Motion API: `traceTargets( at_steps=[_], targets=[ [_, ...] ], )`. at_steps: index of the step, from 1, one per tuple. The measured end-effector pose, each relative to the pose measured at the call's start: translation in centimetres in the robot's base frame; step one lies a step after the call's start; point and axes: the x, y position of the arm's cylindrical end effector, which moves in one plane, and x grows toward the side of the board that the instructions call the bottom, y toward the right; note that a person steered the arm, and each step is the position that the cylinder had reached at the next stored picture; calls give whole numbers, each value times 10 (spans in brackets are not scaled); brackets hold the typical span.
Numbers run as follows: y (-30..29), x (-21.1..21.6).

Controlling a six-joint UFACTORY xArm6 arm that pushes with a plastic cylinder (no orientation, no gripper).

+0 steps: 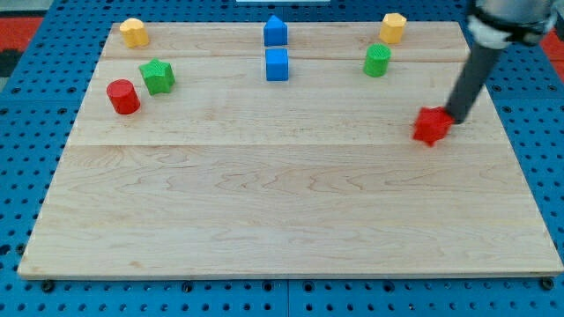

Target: Move the green circle diagonally to the bottom left of the yellow hexagon

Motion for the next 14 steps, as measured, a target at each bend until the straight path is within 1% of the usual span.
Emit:
traceTargets(
  at_steps=[1, 2, 3, 4, 5, 7, 8, 9, 10, 11, 12, 13, 14],
  targets=[
    [18, -32],
    [25, -102],
    [-48, -140],
    [-115, -140],
    [-161, -127],
    [-172, -123],
    [-201, -123],
    [-209, -107],
    [-151, -136],
    [-126, -90],
    [-199, -28],
    [-195, -30],
    [-182, -60]
  ],
)
